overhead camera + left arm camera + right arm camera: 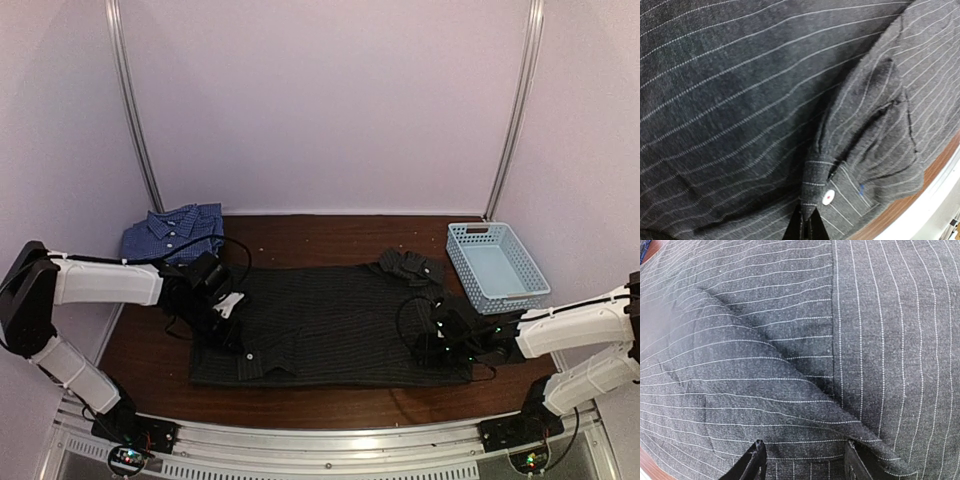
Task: Fold and stack the long sleeve shirts
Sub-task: Adjust the sleeve of the 1/3-folded shirt.
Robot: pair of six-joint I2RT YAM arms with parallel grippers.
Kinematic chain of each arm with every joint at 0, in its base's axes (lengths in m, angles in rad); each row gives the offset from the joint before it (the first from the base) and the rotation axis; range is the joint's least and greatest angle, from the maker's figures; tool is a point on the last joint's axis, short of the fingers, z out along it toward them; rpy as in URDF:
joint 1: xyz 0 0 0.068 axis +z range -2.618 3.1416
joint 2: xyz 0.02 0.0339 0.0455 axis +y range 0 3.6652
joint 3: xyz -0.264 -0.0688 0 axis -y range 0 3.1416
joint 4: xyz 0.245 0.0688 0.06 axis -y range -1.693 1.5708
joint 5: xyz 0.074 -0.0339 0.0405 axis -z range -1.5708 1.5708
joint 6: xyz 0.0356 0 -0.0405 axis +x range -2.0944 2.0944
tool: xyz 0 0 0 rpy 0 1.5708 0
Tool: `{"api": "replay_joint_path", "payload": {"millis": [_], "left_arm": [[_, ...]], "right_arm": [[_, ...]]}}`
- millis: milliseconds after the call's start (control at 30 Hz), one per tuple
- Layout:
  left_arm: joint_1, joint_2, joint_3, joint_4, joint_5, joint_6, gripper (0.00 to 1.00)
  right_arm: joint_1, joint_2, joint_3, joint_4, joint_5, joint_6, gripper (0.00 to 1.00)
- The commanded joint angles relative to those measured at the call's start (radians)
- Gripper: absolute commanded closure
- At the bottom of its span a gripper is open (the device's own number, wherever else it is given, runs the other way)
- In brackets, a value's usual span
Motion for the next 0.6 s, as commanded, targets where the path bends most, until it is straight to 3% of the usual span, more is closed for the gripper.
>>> {"api": "replay_joint_path", "payload": {"millis": [0,567], "left_arm": [[0.009,0.017,0.036,-0.072,-0.028,0.043,1.0],[0.017,0.047,0.096,-0.169,-0.072,0.095,1.0]], "right_arm": [[0.0,-0.017,-0.013,-0.077,0.032,-0.006,0.46],[0.001,-0.035,-0.016,-0.076,0.035,-0.027,0.45]]}}
